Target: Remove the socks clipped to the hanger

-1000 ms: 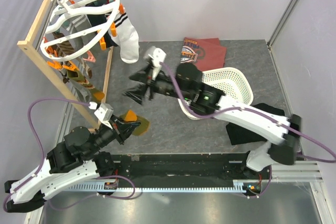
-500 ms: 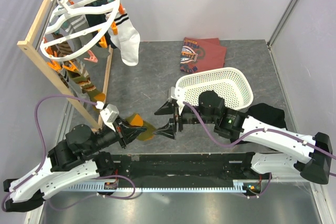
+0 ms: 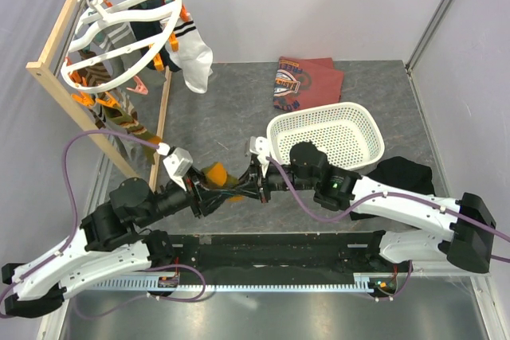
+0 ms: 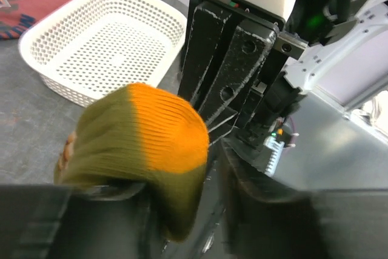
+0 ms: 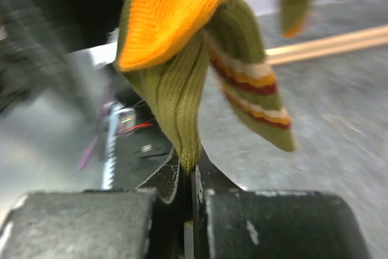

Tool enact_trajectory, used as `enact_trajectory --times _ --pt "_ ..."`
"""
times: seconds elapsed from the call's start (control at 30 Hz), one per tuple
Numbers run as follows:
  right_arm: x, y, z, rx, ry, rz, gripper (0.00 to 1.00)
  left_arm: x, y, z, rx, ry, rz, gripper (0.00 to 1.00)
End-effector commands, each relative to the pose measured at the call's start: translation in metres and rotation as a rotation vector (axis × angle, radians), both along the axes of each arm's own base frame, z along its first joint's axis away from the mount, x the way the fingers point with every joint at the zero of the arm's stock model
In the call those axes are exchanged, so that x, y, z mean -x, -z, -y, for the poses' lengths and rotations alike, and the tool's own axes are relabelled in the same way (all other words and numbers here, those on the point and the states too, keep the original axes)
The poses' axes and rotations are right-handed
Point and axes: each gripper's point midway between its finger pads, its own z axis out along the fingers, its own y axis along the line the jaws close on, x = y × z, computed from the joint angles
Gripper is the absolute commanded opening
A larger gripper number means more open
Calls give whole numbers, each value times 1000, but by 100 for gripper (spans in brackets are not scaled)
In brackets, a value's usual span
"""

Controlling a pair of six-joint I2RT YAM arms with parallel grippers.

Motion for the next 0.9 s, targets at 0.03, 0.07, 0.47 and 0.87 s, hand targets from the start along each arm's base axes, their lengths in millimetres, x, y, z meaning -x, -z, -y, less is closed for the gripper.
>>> enact_trajectory --times 0.03,0.07,0.47,0.87 --pt "-80 -13 32 -13 474 38 0 -17 -26 -8 64 -103 43 87" --pt "-92 -11 41 -6 548 32 0 -18 -25 -11 65 -119 45 90" --pt "-189 -13 215 185 1375 24 0 -60 46 -52 -91 -469 -57 98" --pt "-227 28 283 398 1604 -8 0 -86 69 -102 -201 -804 -94 99"
